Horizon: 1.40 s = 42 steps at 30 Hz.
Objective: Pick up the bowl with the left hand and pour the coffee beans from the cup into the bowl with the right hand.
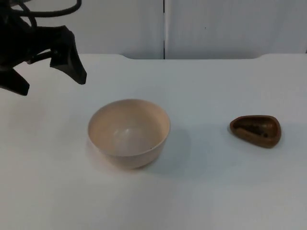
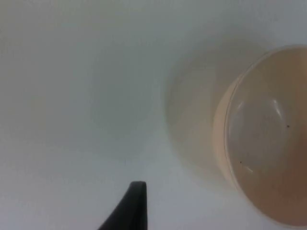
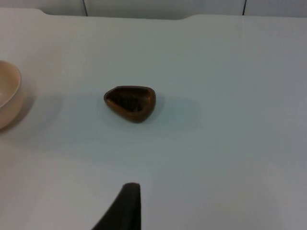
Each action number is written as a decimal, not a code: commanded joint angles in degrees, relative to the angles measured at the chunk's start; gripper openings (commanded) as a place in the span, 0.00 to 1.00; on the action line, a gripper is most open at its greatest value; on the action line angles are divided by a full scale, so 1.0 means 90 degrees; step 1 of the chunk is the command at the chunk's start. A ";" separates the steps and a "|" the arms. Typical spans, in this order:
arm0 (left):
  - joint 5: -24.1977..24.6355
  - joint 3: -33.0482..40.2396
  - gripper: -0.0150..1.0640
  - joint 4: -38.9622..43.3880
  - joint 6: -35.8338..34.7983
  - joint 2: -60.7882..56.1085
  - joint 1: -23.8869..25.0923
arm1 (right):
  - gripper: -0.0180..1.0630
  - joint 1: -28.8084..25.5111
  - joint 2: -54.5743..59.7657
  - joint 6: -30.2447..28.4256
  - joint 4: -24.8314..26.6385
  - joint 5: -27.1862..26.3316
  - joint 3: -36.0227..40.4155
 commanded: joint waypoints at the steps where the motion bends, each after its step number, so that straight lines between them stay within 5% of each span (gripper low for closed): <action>1: 0.0014 -0.0109 0.96 0.0334 -0.0316 0.0110 -0.0212 | 0.99 -0.0035 -0.0020 -0.0046 -0.0004 -0.0034 0.0021; 7: -0.0264 -0.0135 0.96 0.1002 -0.0941 0.0556 -0.0612 | 0.99 -0.0035 -0.0020 -0.0046 -0.0004 -0.0034 0.0021; 42: -0.1325 -0.0135 0.96 0.0390 -0.1380 0.2055 -0.0624 | 0.99 -0.0035 -0.0020 -0.0046 -0.0004 -0.0034 0.0021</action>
